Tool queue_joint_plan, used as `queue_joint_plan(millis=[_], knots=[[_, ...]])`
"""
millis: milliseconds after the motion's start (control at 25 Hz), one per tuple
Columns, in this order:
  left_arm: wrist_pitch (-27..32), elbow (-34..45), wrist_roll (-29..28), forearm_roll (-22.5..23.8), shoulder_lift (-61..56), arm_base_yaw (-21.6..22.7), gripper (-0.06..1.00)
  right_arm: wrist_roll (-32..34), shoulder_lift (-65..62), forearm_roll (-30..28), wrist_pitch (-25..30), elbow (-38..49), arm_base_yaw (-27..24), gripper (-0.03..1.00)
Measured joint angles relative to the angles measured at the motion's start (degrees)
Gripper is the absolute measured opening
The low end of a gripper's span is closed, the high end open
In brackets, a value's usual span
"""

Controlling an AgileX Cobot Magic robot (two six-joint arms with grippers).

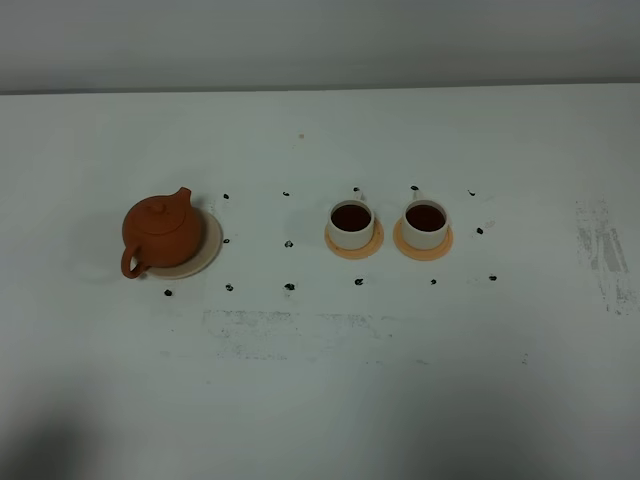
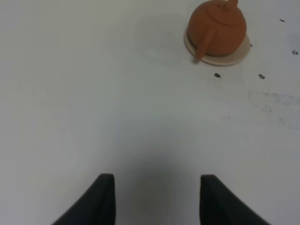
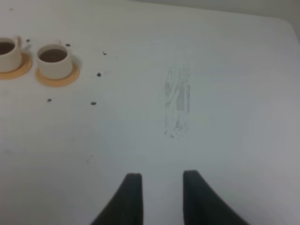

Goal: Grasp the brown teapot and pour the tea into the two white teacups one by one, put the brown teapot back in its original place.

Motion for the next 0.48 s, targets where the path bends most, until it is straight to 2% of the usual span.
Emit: queue_joint_plan(millis=[480], knots=[[0.0, 0.0, 0.0, 0.0, 0.0, 0.0, 0.44, 0.0, 0.0, 0.0, 0.0, 0.0, 0.0, 0.23]])
